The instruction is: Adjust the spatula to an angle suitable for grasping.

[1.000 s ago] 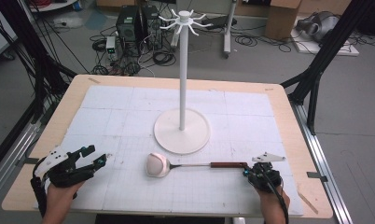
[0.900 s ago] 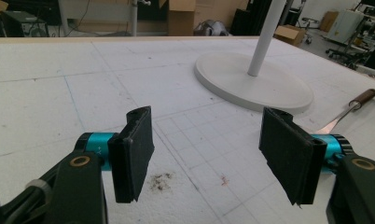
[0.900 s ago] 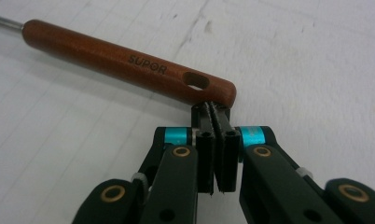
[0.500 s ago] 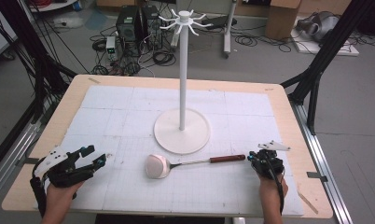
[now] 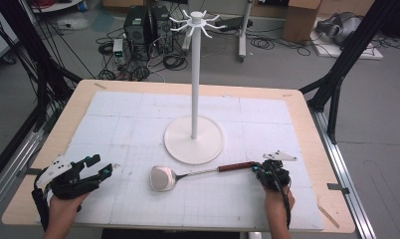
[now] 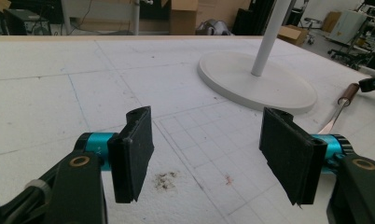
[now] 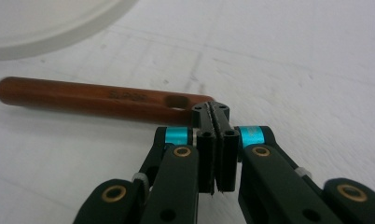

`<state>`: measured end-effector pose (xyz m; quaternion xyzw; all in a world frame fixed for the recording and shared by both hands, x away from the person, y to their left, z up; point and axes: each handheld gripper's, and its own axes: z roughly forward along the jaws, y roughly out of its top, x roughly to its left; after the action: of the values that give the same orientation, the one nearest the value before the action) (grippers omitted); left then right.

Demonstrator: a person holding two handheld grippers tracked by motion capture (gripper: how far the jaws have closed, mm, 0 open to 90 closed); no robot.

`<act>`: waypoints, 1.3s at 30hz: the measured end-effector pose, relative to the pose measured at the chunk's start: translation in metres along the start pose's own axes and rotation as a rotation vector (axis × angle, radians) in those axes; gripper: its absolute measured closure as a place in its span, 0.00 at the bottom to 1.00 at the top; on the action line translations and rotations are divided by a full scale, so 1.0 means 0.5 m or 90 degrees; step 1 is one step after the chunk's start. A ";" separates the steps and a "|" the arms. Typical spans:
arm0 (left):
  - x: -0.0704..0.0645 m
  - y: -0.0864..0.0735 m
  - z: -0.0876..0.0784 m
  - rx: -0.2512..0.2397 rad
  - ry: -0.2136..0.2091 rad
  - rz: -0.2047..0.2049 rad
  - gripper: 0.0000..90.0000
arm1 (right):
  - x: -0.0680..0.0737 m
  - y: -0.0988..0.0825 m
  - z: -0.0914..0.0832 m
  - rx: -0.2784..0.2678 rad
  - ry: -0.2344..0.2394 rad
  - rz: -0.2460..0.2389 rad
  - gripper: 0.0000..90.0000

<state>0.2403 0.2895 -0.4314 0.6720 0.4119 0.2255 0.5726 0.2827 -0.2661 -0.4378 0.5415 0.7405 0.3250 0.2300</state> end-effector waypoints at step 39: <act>0.012 0.000 -0.007 0.001 0.009 -0.010 0.39 | 0.074 0.031 0.058 -0.008 0.078 -0.040 0.99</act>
<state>0.2409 0.2967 -0.4317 0.6677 0.4216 0.2256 0.5706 0.3014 -0.2211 -0.4460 0.4957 0.7676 0.3550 0.1979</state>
